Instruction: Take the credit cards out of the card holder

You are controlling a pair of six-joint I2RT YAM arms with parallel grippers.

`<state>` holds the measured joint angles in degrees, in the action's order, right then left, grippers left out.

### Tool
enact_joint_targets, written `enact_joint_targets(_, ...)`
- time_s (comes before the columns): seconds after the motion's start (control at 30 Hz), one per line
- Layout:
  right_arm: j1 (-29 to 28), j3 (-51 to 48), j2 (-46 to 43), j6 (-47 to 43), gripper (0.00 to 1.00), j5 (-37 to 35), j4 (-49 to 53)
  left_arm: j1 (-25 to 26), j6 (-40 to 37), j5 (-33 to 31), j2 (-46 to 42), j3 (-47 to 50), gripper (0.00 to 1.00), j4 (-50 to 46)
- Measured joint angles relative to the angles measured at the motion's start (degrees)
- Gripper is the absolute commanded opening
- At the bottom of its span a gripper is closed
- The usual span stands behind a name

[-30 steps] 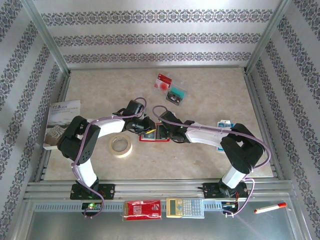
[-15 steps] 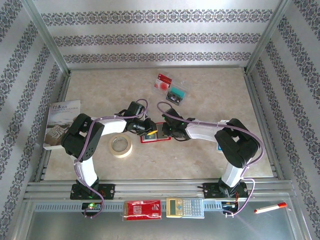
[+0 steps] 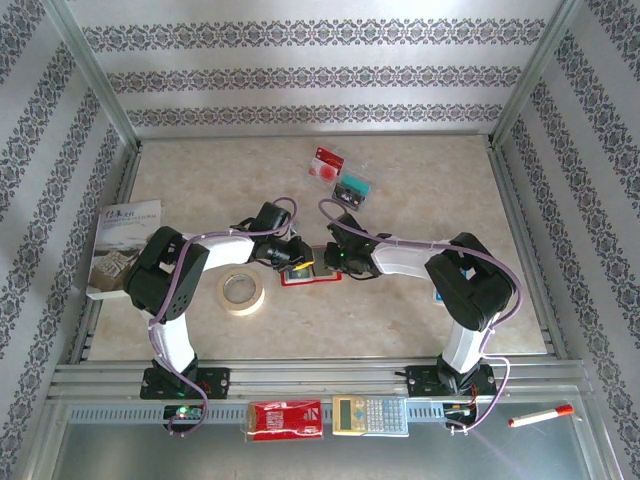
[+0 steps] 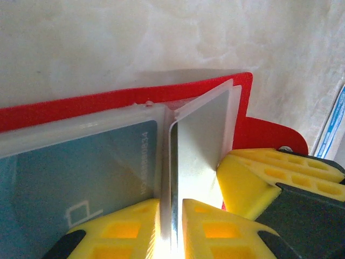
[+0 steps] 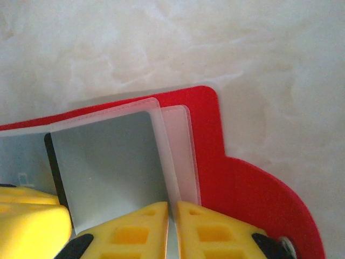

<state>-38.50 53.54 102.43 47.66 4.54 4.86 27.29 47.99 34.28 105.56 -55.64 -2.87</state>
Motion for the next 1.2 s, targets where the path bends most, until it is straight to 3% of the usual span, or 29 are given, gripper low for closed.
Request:
enact_joint_targets(0.43, 1.29, -0.07, 0.37, 0.66, 0.16, 3.13, -0.85, -1.07, 0.59, 3.15, 0.04, 1.9, 0.18, 4.02)
enact_joint_targets(1.0, 1.66, -0.07, 0.44, 0.63, 0.16, 3.85, -0.87, -2.29, 2.03, 5.62, -0.39, 4.83, 0.0, 8.96)
enact_joint_targets(1.2, 1.66, -0.07, 0.44, 0.63, 0.15, 3.87, -0.87, -2.38, 1.81, 5.62, -0.39, 4.83, 0.0, 8.9)
